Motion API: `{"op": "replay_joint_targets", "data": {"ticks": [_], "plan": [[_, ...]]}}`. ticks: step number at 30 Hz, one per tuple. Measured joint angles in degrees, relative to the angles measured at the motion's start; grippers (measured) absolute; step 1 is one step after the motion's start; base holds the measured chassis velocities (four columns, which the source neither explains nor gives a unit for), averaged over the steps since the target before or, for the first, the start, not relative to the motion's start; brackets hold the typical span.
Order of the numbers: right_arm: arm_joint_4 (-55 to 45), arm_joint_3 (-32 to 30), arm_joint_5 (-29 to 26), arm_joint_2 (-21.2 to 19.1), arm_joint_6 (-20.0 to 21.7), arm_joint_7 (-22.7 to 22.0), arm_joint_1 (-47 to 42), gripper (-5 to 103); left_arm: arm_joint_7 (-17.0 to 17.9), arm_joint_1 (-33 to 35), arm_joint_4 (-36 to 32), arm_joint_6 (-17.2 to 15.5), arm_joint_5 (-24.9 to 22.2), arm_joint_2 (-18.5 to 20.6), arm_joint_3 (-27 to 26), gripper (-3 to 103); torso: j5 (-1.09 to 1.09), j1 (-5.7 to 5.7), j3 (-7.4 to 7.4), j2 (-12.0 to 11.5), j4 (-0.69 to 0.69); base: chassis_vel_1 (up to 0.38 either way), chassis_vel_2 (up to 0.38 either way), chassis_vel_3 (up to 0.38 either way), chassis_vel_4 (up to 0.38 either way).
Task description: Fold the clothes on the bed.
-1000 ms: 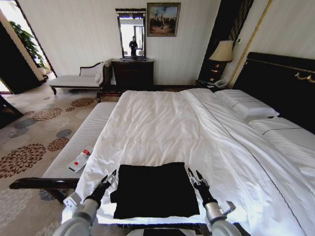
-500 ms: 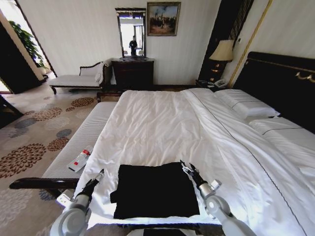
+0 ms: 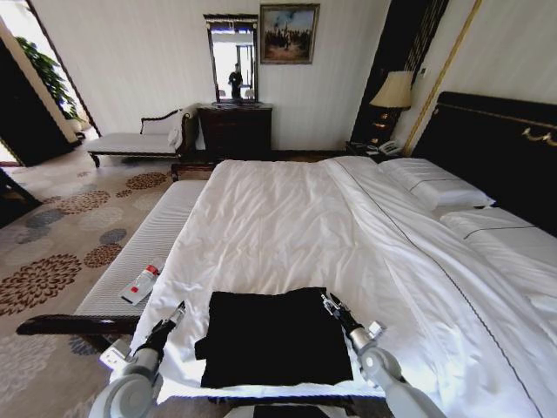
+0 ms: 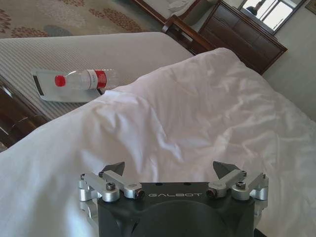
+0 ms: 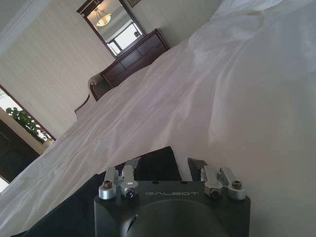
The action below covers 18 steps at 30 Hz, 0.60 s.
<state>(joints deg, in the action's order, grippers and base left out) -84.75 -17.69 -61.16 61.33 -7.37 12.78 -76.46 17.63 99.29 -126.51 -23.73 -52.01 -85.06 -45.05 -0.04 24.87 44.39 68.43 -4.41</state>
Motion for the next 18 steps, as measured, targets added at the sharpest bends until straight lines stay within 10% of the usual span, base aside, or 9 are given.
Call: {"op": "replay_joint_targets", "data": {"ticks": [18], "plan": [[-1.1,-0.3,-1.2,1.1,-2.9,5.5,-2.3,1,0.0,0.1,1.0,0.6,1.8,-1.2,1.1,100,0.00,0.00,0.00,0.0,0.00,0.000,0.000,0.000,0.000]]}}
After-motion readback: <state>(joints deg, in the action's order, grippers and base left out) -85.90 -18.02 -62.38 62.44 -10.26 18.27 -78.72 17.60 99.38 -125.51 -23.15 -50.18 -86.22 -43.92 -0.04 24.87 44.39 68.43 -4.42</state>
